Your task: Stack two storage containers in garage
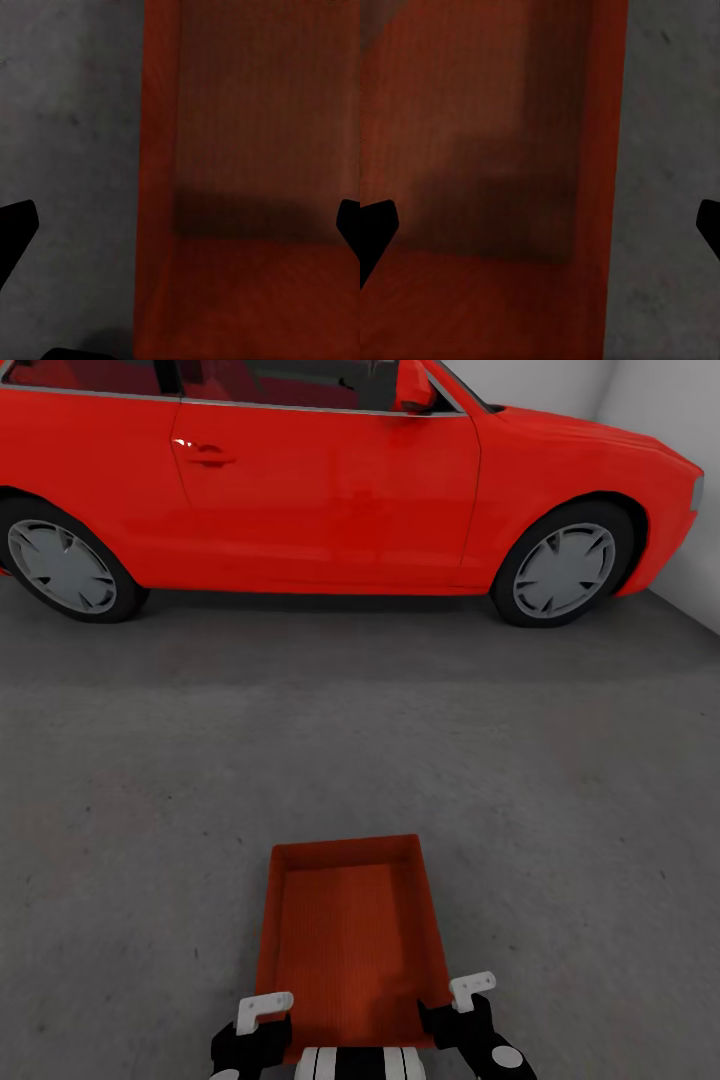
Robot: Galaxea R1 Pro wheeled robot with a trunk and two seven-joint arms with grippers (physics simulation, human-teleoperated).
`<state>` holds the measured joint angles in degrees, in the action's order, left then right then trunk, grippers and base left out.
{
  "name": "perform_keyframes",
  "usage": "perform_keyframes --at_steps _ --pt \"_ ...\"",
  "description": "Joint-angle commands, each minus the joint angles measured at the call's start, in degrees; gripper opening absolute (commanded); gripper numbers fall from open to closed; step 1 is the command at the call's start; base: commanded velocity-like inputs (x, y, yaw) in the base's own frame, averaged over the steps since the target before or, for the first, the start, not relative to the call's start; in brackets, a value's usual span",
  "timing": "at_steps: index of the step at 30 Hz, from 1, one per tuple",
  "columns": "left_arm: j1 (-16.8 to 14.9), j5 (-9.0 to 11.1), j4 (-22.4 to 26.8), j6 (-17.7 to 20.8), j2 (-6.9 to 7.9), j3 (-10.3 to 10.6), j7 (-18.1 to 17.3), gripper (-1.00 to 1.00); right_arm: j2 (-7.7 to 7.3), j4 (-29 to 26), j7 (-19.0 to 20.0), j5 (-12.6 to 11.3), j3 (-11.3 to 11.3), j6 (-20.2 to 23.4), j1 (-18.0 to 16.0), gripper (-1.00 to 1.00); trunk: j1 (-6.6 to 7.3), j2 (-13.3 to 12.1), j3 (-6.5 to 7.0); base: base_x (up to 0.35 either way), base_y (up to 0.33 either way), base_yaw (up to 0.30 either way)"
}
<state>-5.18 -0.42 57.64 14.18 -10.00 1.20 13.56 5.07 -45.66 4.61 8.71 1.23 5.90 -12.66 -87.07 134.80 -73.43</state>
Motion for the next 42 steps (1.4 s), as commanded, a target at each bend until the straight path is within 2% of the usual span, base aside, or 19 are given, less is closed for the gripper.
perform_keyframes --at_steps 1,42 --pt "0.01 -0.04 0.09 0.33 0.0 0.12 0.32 1.0 0.01 -0.13 0.22 0.6 -0.08 0.35 0.0 1.0 0.01 0.02 -0.04 0.0 0.0 0.0" --pt "0.0 -0.1 0.08 0.15 0.0 0.2 0.41 1.0 -0.07 -0.13 -0.48 0.6 -0.09 0.39 0.0 1.0 0.01 0.02 -0.04 0.0 0.0 0.0"
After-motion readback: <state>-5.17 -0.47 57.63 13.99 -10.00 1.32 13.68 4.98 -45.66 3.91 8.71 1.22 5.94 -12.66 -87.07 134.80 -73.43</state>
